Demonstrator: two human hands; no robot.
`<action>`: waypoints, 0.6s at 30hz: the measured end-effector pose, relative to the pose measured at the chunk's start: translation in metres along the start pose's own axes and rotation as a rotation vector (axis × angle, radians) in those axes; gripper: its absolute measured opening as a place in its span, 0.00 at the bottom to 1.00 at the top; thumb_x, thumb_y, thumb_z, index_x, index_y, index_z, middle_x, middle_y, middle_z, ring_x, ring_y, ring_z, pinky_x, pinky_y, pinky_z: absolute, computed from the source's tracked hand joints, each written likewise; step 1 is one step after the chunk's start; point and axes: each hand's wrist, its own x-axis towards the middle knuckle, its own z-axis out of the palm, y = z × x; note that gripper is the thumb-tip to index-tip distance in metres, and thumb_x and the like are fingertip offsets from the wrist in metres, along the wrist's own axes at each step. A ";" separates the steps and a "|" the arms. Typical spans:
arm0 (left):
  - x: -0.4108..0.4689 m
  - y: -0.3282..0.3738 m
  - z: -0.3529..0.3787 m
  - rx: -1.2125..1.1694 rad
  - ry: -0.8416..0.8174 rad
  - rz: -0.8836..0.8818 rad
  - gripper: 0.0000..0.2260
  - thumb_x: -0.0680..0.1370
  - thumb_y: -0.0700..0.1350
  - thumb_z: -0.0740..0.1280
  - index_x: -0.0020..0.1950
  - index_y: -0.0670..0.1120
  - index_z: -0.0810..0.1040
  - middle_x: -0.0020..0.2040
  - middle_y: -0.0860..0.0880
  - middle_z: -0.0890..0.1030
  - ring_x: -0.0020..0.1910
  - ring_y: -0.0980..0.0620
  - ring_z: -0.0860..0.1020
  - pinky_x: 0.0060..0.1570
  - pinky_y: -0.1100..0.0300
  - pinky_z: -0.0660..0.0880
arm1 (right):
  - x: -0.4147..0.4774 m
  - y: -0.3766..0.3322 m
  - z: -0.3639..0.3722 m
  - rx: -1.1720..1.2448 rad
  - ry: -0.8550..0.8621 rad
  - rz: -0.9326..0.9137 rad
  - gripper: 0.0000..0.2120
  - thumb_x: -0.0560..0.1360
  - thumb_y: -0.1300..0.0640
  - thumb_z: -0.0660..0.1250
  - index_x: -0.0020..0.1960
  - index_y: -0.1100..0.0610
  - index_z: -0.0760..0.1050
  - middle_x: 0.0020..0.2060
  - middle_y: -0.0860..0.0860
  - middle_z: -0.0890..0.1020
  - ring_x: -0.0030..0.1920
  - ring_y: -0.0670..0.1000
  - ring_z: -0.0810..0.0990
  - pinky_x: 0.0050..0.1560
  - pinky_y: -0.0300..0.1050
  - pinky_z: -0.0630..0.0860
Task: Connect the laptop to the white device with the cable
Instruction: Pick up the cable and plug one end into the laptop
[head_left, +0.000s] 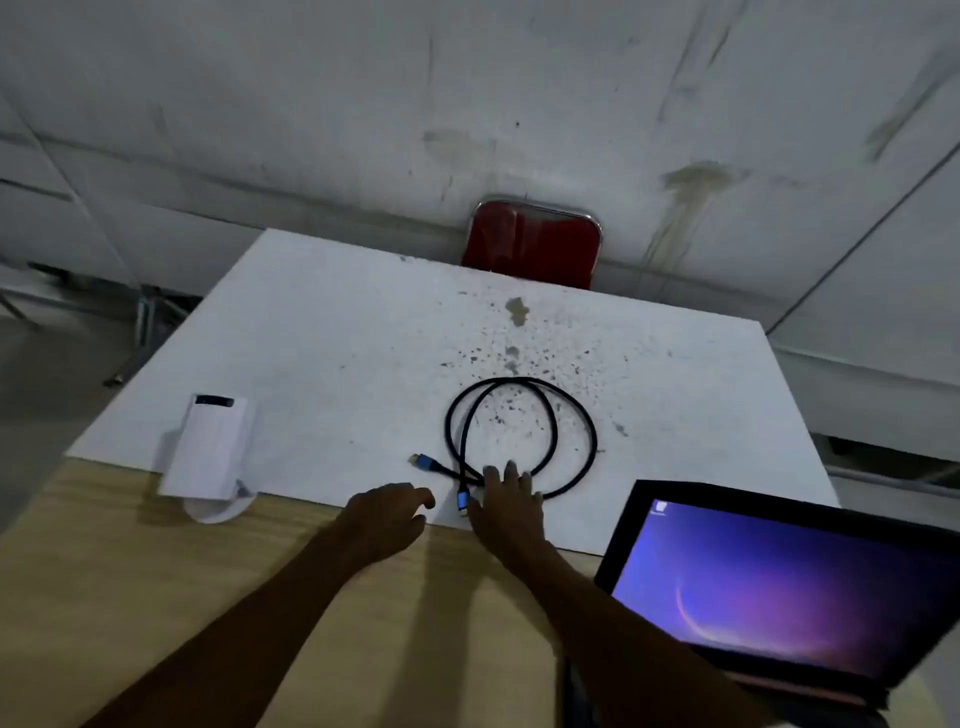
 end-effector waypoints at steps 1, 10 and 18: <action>0.002 -0.006 0.000 -0.015 -0.010 -0.009 0.15 0.81 0.49 0.58 0.68 0.54 0.71 0.66 0.51 0.77 0.64 0.50 0.76 0.61 0.52 0.73 | 0.008 -0.004 0.005 -0.022 -0.005 0.038 0.30 0.79 0.42 0.57 0.76 0.53 0.56 0.78 0.61 0.54 0.77 0.68 0.52 0.72 0.69 0.57; 0.003 -0.037 0.026 -0.008 0.092 0.108 0.19 0.79 0.42 0.61 0.70 0.51 0.72 0.65 0.48 0.77 0.63 0.47 0.75 0.59 0.51 0.75 | -0.028 -0.006 0.053 -0.156 -0.039 -0.057 0.27 0.77 0.57 0.55 0.75 0.46 0.57 0.78 0.59 0.55 0.76 0.70 0.49 0.71 0.69 0.53; -0.104 0.031 0.104 0.220 0.055 0.248 0.17 0.71 0.53 0.70 0.59 0.54 0.79 0.46 0.52 0.83 0.46 0.48 0.82 0.43 0.54 0.76 | -0.161 0.032 0.088 -0.107 -0.108 -0.347 0.24 0.78 0.61 0.53 0.74 0.56 0.63 0.75 0.57 0.65 0.78 0.62 0.56 0.72 0.56 0.61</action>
